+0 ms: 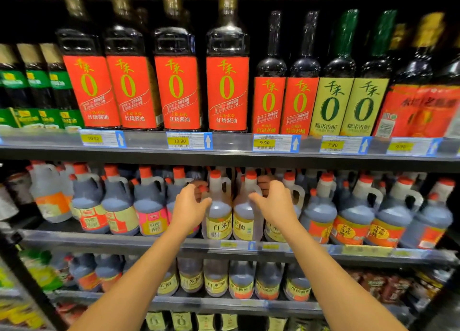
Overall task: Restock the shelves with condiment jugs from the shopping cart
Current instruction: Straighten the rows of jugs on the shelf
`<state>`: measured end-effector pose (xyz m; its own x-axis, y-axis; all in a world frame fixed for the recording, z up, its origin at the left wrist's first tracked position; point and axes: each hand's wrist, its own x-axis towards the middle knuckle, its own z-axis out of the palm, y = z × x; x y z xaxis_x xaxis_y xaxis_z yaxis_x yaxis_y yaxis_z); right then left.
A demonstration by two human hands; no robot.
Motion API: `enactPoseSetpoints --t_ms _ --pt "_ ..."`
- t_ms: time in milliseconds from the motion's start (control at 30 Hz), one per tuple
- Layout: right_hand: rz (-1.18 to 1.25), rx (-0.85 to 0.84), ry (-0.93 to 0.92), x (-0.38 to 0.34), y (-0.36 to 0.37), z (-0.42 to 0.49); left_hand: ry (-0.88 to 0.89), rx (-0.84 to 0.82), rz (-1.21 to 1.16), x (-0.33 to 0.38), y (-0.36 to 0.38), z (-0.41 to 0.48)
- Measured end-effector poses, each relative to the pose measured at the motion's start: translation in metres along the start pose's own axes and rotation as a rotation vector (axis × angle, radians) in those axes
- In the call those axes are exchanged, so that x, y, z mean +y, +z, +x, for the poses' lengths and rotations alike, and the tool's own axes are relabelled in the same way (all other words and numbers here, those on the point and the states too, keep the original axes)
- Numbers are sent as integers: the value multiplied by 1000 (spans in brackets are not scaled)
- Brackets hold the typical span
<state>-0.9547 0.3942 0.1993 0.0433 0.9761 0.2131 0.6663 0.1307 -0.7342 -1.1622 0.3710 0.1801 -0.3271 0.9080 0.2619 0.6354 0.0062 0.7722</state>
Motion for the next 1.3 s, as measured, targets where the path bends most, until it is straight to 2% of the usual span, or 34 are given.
enactPoseSetpoints --t_ms 133,500,733,900,1067,1300 --pt "17 -7 -7 5 1 2 -6 46 -87 -3 3 0" --pt "115 -37 -16 40 28 35 -12 33 -171 -6 0 4" --pt "92 -70 45 49 36 50 -11 17 -105 -10 0 13" --pt "81 -69 62 23 22 35 -50 46 -37 -6 5 17" --pt "60 -77 82 14 21 34 -143 87 -90 -7 15 19" --pt "63 -21 70 15 21 15 -22 187 -259 -15 14 -2"
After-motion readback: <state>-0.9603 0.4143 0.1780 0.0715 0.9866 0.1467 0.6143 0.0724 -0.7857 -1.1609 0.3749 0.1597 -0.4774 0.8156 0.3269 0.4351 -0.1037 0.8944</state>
